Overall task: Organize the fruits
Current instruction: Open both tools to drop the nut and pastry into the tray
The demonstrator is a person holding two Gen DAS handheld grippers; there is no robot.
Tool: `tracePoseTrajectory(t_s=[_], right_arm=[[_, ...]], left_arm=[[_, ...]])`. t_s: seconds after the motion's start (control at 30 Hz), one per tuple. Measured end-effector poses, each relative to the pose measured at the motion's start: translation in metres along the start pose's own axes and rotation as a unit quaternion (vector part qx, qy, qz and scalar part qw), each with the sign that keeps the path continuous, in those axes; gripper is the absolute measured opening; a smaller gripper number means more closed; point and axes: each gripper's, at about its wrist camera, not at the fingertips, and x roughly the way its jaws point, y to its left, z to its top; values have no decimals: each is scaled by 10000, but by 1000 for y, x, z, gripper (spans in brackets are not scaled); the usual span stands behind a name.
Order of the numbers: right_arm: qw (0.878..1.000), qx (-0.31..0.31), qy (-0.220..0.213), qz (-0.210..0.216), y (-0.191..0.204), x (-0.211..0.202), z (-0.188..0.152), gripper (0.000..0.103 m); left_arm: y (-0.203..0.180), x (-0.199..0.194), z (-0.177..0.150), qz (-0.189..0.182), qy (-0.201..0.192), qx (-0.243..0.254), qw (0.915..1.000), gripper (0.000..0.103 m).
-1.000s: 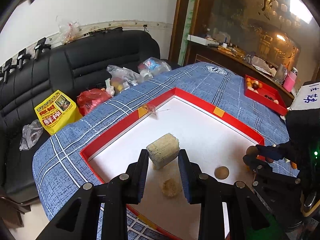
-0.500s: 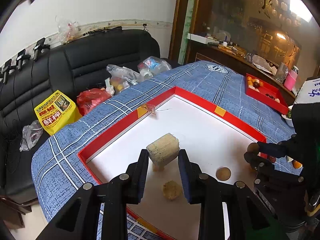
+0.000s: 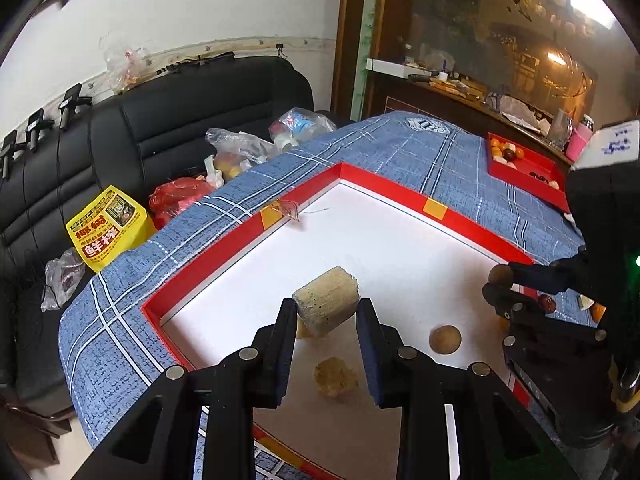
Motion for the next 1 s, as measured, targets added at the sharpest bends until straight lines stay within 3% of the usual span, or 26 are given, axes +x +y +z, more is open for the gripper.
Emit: tracePoseTrajectory(t_s=[0.53, 0.67, 0.73, 0.8, 0.93, 1.0], right_arm=[[9999, -29, -137, -23, 1, 6, 2, 21], [9999, -24, -158, -59, 0, 7, 2, 21], [9998, -16, -176, -86, 0, 7, 2, 21], [9998, 11, -180, -78, -1, 7, 2, 21], [9997, 47, -212, -100, 0, 7, 2, 45], [9996, 68, -249, -109, -1, 5, 2, 46]], left_arm=[[1, 7, 0, 12, 72, -54, 10000, 29], [3, 14, 0, -71, 270, -182, 9994, 31], [4, 17, -1, -42, 407, -277, 9988, 50], [7, 17, -1, -4, 372, -365, 9986, 60], [9, 13, -1, 64, 294, -399, 9988, 64], [10, 12, -2, 65, 312, -425, 9986, 64]])
